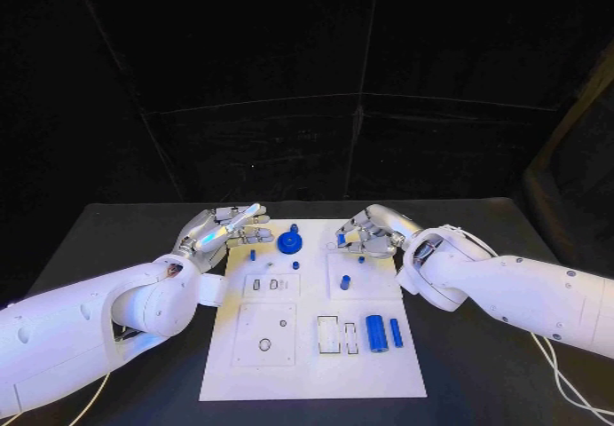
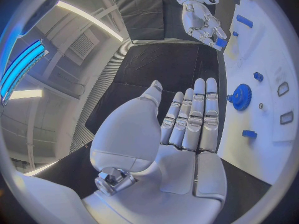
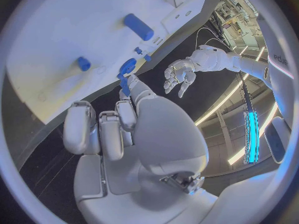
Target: Assemble the parts on the task board
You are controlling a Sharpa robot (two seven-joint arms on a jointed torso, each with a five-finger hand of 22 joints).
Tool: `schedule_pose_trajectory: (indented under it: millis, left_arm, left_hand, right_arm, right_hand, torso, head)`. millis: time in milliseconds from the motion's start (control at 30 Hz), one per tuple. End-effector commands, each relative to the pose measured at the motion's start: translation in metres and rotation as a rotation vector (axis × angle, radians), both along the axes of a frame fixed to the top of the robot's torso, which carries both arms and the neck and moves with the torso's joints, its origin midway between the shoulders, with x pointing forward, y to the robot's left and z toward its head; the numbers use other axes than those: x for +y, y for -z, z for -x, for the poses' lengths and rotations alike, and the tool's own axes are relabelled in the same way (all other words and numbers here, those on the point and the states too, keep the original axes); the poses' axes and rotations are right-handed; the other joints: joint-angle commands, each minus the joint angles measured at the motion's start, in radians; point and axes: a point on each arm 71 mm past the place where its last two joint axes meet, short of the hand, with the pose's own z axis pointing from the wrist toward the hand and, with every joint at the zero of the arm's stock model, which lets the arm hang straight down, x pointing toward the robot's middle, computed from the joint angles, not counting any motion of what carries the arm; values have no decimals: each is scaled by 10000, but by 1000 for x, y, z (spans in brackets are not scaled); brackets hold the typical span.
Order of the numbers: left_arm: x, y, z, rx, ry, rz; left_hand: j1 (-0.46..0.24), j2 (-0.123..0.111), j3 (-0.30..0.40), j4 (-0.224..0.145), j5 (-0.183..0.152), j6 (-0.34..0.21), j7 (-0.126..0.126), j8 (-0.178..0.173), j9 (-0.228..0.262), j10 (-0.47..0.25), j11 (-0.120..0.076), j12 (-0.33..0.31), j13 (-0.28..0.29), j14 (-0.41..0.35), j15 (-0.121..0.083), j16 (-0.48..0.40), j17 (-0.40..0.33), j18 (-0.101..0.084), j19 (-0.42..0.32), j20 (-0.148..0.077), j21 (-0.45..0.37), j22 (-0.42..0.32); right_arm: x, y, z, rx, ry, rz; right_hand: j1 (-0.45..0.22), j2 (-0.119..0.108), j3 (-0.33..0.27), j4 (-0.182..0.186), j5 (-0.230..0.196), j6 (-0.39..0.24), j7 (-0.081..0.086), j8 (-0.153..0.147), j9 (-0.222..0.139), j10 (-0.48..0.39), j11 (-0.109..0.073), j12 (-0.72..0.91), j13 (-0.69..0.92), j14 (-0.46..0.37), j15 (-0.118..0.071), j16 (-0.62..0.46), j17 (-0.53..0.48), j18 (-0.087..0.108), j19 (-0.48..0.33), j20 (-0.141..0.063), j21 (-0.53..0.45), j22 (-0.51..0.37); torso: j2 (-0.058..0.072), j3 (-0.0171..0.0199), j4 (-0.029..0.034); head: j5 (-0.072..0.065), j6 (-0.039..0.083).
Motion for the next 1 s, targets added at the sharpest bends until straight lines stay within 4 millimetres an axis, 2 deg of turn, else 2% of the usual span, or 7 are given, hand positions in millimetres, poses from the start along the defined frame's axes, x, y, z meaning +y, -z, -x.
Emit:
schedule_pose_trajectory:
  millis: [33,167,300,567,767,933,1000]
  left_arm:
    - [-1,-3,0,-108,142,54]
    - [-3,-4,0,-128,187,80]
    - [-3,-4,1,-153,198,92]
    - [-5,-5,-1,-217,158,92]
    - [-7,-6,-1,-238,174,109]
    - [-6,-5,-2,-242,126,87]
    - [-5,-5,-2,-242,121,85]
  left_hand:
    - [9,123,-16,-65,50,-19,54,-7,10,28,-25,20,1,12,-4,-61,12,135,30,11,-37,-8]
    - [9,123,-16,-65,50,-19,54,-7,10,28,-25,20,1,12,-4,-61,12,135,30,11,-37,-8]
    - [14,123,-15,-71,50,-21,54,-8,10,26,-24,20,0,11,-4,-64,14,134,31,11,-38,-10]
    - [14,123,-15,-71,50,-21,54,-8,10,26,-24,20,0,11,-4,-64,14,134,31,11,-38,-10]
    - [19,124,-14,-78,50,-22,54,-8,9,24,-24,21,0,8,-3,-67,15,134,31,11,-40,-12]
    - [20,124,-14,-79,50,-22,54,-8,9,24,-24,21,-1,7,-3,-69,15,133,31,11,-41,-12]
    - [20,124,-14,-79,50,-22,54,-8,9,24,-24,21,-1,7,-3,-69,15,133,31,11,-41,-12]
  right_arm:
    - [19,1,0,50,206,822]
    - [41,3,1,-5,-113,1082]
    - [63,3,4,-239,-539,1457]
    - [94,13,12,-467,-1147,2193]
    - [107,23,18,-451,-1398,2515]
    - [114,28,21,-435,-1570,2621]
    - [116,31,23,-394,-1651,2663]
  right_hand:
    - [-92,-27,194,119,74,46,-62,38,4,165,-229,-14,30,731,-25,2,1138,-129,-43,-16,26,-30]
    - [-207,-88,225,137,81,54,-54,21,-1,142,-221,-52,2,722,-19,-17,1101,-121,-65,-12,8,-69]
    - [-336,-164,253,159,71,59,-50,-1,-8,134,-215,-64,-3,718,-15,-29,1082,-119,-69,-6,2,-76]
    - [-444,-213,284,182,15,92,-59,-6,-7,132,-220,-72,-7,717,-15,-34,1078,-118,-70,-4,-1,-78]
    - [-494,-239,299,191,-16,90,-59,-19,-11,130,-220,-77,-9,714,-16,-43,1062,-116,-74,-4,-6,-86]
    - [-498,-252,305,185,-18,88,-60,-23,-13,132,-222,-74,-6,713,-17,-45,1057,-116,-74,-4,-6,-86]
    - [-498,-253,305,185,-18,88,-60,-23,-13,132,-222,-74,-6,713,-17,-45,1057,-116,-74,-4,-6,-86]
  torso:
    - [-52,-64,61]
    - [-59,-117,95]
    - [-50,-89,72]
    - [-47,-73,78]
    - [-40,-68,81]
    - [-41,-38,62]
    - [-34,-51,68]
  head:
    - [81,-61]
    - [112,-98]
    - [190,-124]
    - [255,-163]
    - [304,-216]
    - [318,-236]
    - [301,-243]
